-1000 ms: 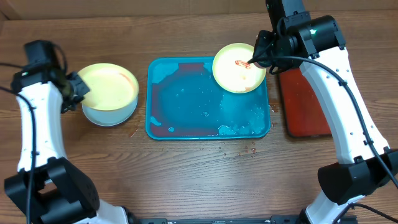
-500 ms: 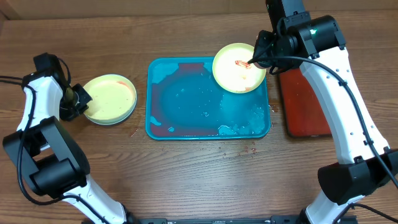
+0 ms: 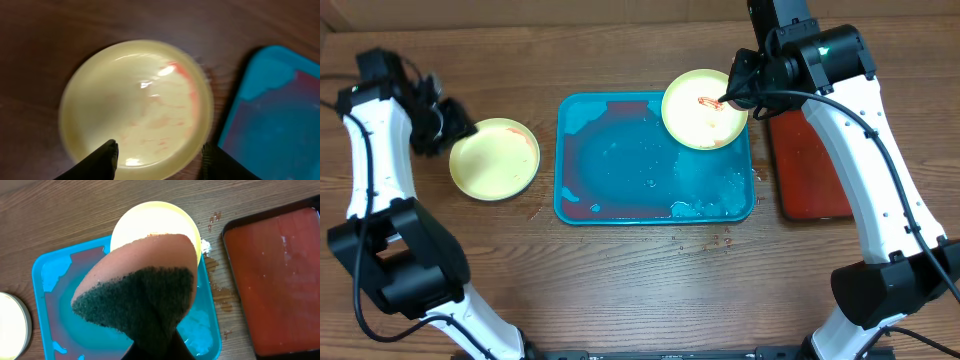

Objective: Clean dirty plates on tray and stack at the side
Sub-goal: 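Move the left gripper to the remaining yellow plate's rim, then grip the yellow plate rim and drag it toward tray center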

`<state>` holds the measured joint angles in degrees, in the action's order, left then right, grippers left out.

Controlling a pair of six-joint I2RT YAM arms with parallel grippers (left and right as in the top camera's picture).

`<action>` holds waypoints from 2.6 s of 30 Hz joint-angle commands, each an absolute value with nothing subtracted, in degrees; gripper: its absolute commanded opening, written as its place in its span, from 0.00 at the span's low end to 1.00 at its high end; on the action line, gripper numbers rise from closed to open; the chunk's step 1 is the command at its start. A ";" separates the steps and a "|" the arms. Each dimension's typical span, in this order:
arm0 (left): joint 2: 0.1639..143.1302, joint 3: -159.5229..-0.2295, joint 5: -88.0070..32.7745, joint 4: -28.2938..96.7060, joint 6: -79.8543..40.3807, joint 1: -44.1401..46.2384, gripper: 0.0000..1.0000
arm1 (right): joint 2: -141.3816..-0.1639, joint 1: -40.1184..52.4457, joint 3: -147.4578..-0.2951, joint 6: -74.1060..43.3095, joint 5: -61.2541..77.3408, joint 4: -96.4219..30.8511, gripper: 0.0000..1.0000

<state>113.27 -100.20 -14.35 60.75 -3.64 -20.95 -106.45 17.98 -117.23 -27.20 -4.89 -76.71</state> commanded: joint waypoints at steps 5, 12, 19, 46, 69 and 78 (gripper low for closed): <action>112.46 -102.45 -27.62 54.41 -3.68 -2.76 0.54 | -105.54 17.61 -118.30 -27.20 -5.02 -76.25 0.04; 119.72 -104.88 -19.42 44.31 -16.67 17.06 0.65 | -105.54 17.61 -118.19 -27.20 -5.02 -76.69 0.04; 132.16 -115.18 -10.72 45.78 -23.11 24.99 0.73 | -105.54 17.61 -118.19 -26.59 -5.02 -77.23 0.04; 133.86 -107.81 -2.09 37.87 -34.96 25.65 0.31 | -105.56 17.61 -117.69 -26.57 -5.04 -77.87 0.04; 136.14 -105.89 -1.96 33.98 -34.94 25.65 0.04 | -105.56 17.61 -117.69 -26.57 -5.04 -77.93 0.04; 133.56 -107.31 -3.53 38.65 -29.26 23.86 0.04 | -105.56 17.61 -117.19 -26.59 -4.97 -77.52 0.04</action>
